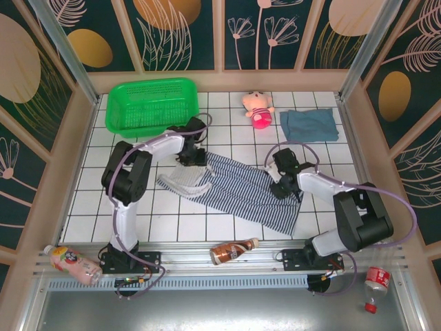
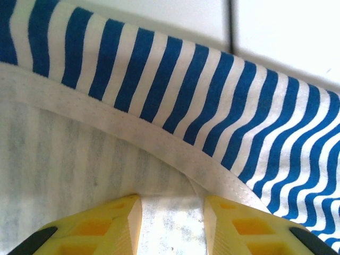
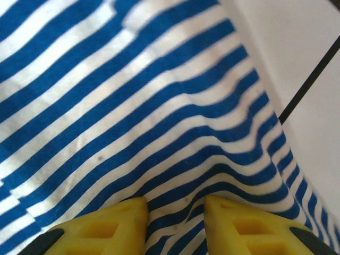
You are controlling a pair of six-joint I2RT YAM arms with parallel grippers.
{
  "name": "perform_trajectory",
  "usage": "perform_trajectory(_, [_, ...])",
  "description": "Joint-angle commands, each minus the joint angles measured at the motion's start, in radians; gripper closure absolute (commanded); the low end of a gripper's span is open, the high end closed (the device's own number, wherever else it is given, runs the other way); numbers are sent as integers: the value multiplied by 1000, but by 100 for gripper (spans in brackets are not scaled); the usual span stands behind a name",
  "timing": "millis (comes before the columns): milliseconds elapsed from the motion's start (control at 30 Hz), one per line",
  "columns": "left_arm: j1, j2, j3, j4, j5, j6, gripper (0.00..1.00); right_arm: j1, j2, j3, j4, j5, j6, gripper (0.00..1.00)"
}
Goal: Fold and stack the tank tops
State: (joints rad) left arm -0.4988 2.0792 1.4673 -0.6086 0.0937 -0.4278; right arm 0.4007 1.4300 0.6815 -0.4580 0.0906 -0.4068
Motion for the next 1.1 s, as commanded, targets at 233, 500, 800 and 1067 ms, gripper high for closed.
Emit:
perform_trajectory(233, [-66, 303, 434, -66, -16, 232, 62, 75, -91, -117, -146, 34, -80, 64])
perform_trajectory(500, [-65, 486, 731, -37, -1, 309, 61, 127, -74, -103, -152, -50, -113, 64])
perform_trajectory(800, [-63, 591, 844, 20, 3, 376, 59, 219, 56, -15, -126, -108, -124, 64])
perform_trajectory(1067, [-64, 652, 905, 143, 55, 410, 57, 236, 15, 10, -169, -111, -139, 63])
